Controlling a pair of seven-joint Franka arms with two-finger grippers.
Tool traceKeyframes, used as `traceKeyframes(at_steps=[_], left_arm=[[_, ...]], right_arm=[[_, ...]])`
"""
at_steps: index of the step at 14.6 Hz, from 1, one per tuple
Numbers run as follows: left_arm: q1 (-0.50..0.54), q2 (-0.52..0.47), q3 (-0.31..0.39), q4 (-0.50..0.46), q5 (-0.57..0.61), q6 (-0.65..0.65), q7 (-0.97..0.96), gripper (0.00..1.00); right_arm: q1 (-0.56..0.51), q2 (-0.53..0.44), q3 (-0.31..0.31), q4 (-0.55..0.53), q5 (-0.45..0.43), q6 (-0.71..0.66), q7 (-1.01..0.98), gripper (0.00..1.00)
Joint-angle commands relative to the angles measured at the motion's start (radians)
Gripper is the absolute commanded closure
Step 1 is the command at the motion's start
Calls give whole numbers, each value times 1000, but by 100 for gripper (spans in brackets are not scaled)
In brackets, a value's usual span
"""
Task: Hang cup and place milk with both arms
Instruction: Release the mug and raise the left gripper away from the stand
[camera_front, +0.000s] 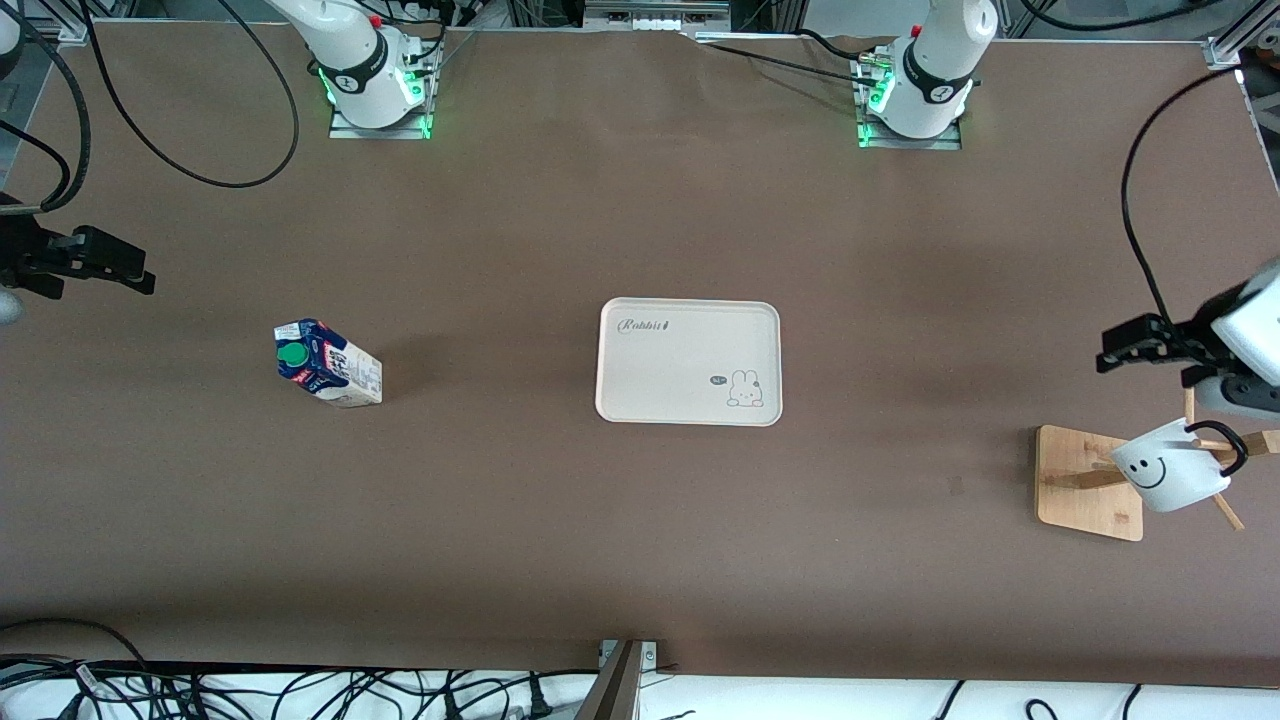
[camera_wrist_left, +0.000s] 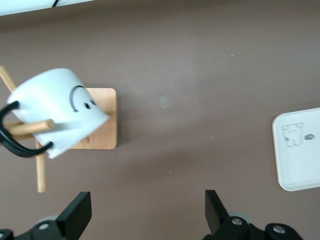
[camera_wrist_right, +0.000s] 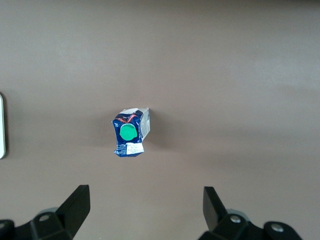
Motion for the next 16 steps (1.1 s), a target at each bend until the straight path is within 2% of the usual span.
traceKeyframes(at_steps=[1,3,7,9,10,16], left_arm=[[-64,-113,7,-119,3,-16,-121,0],[-93,-174,-11,-192,5,-17,-174,0],[-55,-237,-78,-285,48,-9,-191,0],[37,-245,-150,-287,49,-14,-189,0],[50,-256,-161,-287,49,-17,-191,0],[53,-260,-160,-232,43,-98,-241,0]], right_arm=[[-1,-6,0,0,-12,-2,-30,0],[-3,-7,-2,0,-12,-4,-18,0],[-12,-4,-6,0,-19,-4,2,0],[-12,-5,-5,0,-19,-5,80,0],[-12,-4,-5,0,-19,-5,80,0],[-9,-5,-5,0,-19,-4,80,0]])
